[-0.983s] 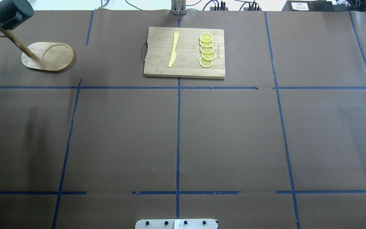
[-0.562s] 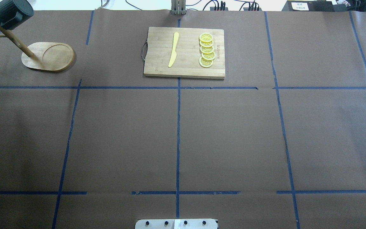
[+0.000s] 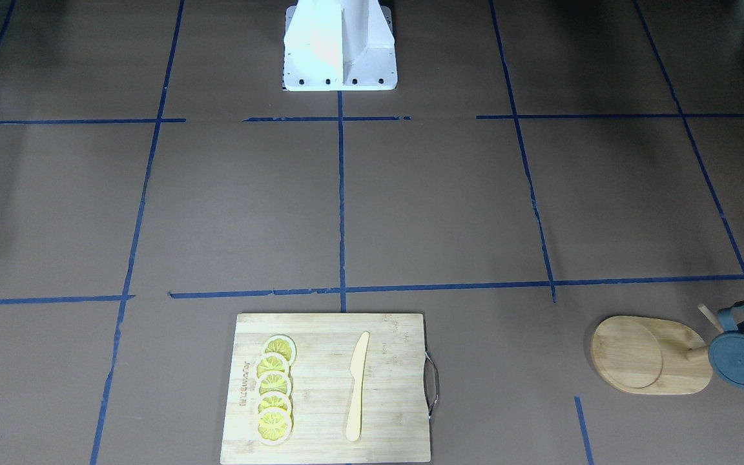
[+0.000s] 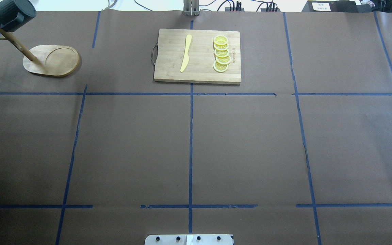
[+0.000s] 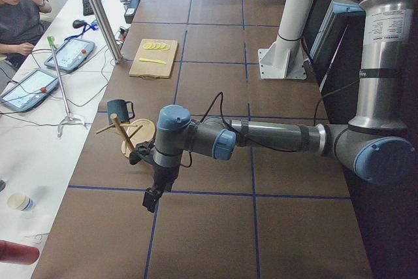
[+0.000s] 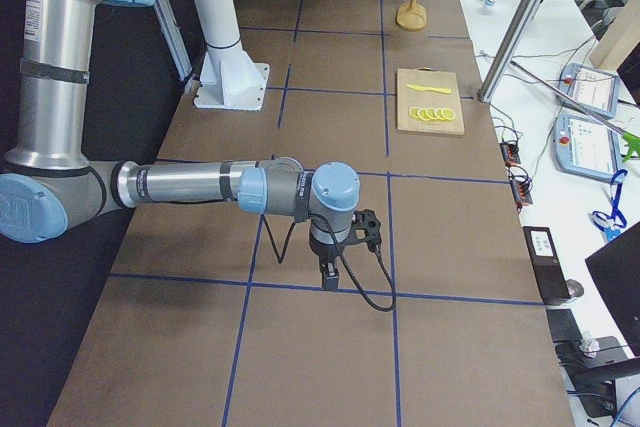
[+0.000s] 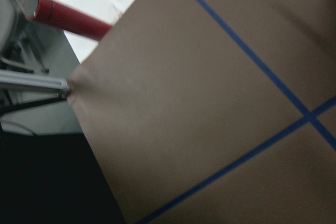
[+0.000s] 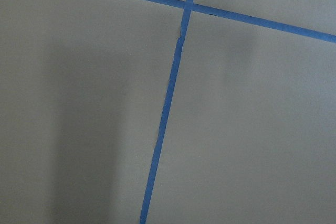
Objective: Hang cup on storage rack
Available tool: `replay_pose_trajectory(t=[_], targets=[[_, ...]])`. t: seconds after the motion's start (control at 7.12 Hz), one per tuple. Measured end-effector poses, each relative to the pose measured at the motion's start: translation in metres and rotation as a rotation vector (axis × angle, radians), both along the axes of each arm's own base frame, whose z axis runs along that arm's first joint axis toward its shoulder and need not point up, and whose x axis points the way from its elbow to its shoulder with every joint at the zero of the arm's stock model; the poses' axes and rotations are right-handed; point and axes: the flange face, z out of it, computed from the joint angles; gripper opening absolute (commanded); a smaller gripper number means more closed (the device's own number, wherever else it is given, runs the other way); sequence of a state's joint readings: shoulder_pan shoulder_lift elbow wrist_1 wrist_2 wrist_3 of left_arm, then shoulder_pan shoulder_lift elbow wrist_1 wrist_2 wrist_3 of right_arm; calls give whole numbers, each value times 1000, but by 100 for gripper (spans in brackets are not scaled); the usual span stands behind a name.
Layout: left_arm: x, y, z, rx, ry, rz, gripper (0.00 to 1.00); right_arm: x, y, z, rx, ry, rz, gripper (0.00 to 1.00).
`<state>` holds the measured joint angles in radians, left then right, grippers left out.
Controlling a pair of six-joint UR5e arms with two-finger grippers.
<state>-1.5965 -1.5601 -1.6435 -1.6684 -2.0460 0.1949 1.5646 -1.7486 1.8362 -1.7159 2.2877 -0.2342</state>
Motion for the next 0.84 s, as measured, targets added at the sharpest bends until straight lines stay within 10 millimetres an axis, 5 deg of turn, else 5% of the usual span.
replay_pose_trajectory(t=[0.28, 0.84], targets=[[1, 14, -3, -242, 267, -133, 100, 0, 0, 1, -9, 2, 8, 100], [7, 20, -12, -334, 315, -167, 100, 0, 0, 2, -38, 3, 37, 100]])
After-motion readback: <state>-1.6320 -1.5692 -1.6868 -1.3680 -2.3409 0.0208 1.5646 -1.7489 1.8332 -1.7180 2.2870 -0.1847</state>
